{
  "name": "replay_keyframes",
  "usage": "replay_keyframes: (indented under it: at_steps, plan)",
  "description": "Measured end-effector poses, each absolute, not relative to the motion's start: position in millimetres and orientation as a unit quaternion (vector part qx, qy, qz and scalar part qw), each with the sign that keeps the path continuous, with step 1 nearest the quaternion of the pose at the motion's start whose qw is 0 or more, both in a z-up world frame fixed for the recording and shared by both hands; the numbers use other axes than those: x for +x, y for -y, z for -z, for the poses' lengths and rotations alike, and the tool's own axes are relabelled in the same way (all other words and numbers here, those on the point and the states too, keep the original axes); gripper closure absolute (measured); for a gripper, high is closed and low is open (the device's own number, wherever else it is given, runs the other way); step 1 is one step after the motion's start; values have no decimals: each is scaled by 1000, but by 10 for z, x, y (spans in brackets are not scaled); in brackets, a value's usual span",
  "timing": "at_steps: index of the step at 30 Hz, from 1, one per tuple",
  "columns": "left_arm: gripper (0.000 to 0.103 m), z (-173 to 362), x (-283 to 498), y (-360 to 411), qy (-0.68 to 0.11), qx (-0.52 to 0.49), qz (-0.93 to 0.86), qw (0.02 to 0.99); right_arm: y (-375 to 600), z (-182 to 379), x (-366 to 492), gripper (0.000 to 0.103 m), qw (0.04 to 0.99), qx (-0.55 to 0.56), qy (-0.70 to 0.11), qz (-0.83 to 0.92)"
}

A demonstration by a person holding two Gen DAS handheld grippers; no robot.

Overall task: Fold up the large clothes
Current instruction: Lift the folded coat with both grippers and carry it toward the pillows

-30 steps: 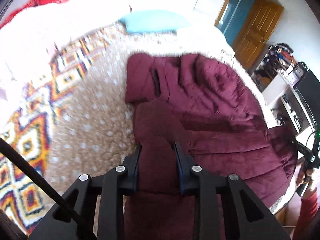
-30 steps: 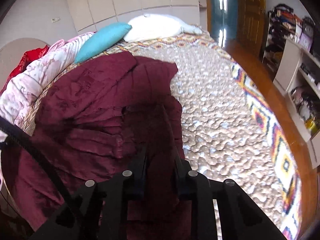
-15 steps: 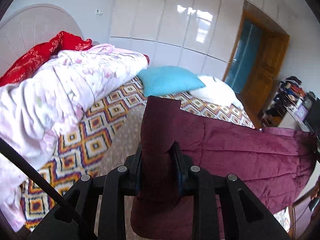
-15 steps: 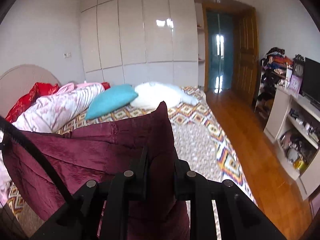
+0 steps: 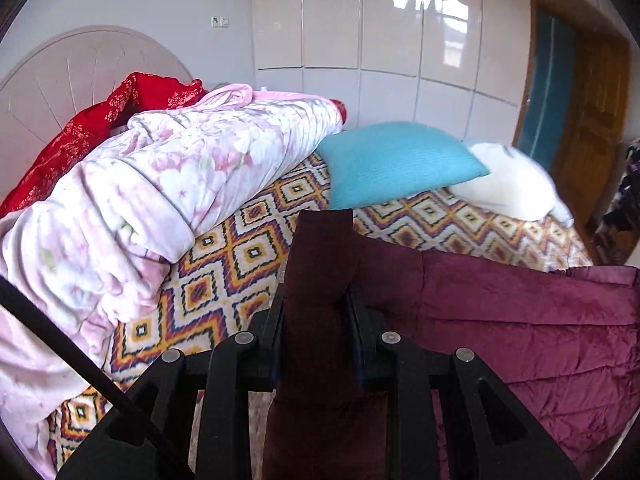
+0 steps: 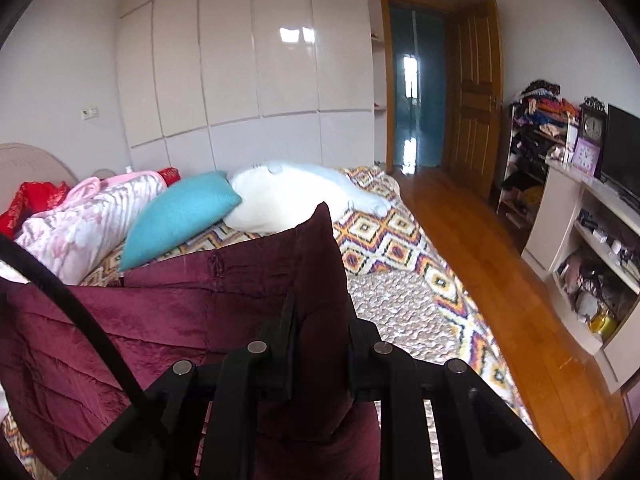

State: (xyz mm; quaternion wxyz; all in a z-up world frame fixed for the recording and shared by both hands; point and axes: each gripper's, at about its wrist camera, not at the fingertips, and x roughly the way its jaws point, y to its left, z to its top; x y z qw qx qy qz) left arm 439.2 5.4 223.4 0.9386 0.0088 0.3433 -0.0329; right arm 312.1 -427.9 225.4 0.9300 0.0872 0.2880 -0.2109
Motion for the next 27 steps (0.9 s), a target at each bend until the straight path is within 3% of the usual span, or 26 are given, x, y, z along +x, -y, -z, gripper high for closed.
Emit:
replay_keyframes:
  at_steps: [12, 16, 21, 27]
  plan:
    - [78, -914, 5440, 194, -397, 49, -53, 915, 4905, -926, 4084, 83, 885, 133, -355, 270]
    - [78, -500, 5654, -88, -455, -25, -54, 888, 5086, -551, 4200, 79, 870, 172, -380, 264]
    - [74, -459, 5680, -300, -478, -80, -48, 874, 5156, -452, 4242, 62, 856, 191, -402, 262]
    - [65, -1085, 5354, -498, -438, -81, -41, 894, 5177, -1059, 3856, 36, 872, 186, -355, 282]
